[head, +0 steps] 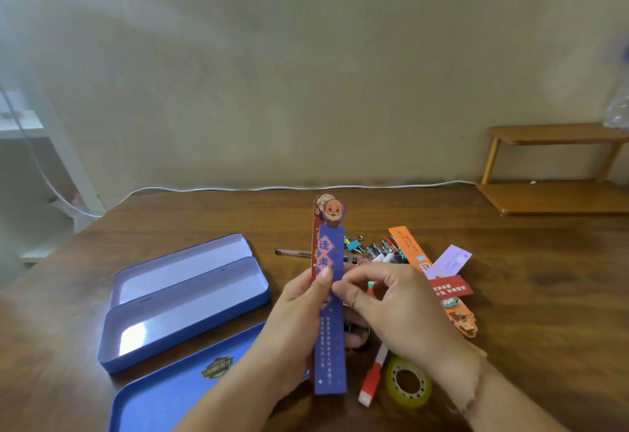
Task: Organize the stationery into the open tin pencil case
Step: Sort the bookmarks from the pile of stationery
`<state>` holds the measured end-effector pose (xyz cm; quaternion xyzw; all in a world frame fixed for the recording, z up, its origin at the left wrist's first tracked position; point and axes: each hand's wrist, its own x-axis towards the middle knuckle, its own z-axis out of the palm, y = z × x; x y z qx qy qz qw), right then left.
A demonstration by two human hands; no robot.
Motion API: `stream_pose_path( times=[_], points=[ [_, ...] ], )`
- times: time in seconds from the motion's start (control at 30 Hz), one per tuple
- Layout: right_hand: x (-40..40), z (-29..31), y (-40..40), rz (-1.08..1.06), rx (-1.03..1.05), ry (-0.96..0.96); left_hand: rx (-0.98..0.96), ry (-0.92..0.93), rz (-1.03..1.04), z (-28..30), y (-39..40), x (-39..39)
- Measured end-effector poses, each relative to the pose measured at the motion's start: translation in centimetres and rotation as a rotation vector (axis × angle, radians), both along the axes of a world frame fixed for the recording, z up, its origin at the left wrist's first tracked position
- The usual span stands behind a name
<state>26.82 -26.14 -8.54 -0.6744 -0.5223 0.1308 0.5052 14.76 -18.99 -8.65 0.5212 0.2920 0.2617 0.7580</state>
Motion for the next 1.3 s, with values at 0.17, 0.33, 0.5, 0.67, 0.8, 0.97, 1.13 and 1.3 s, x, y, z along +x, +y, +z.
stream_pose_path(
  times=[0.17, 0.33, 0.5, 0.67, 0.8, 0.97, 1.13, 1.3],
  points=[
    [4.8, 0.9, -1.2, -0.259, -0.159, -0.472, -0.167, 0.025, 0.047, 0.1, 1.1, -0.2],
    [7.3, -0.1, -1.2, -0.325, -0.578, -0.623, -0.308, -0.023, -0.026, 0.0, 1.5, -0.5],
    [7.7, -0.2, -1.3, -0.316, -0.570, -0.584, -0.317, -0.038, -0.020, -0.1, 1.6, -0.4],
    [8.2, 0.4, -1.7, -0.298, -0.470, -0.453, -0.327, -0.074, 0.061, -0.3, 1.8, -0.4],
    [7.5, 1.6, -2.1, -0.379, -0.162, -0.110, -0.302, -0.105, 0.118, -0.2, 2.0, -0.6],
    [1.4, 1.8, -0.9, -0.044, 0.055, 0.578, -0.125, -0.048, 0.119, 0.1, 1.0, 0.1],
    [-1.4, -0.1, -0.4, 0.011, -0.013, 0.176, 0.035, 0.001, 0.114, 0.5, -0.1, 0.1],
    [1.5, 0.8, -1.5, 0.027, -0.092, -0.278, -0.022, 0.120, 0.085, 0.4, 0.1, -0.3]
  ],
)
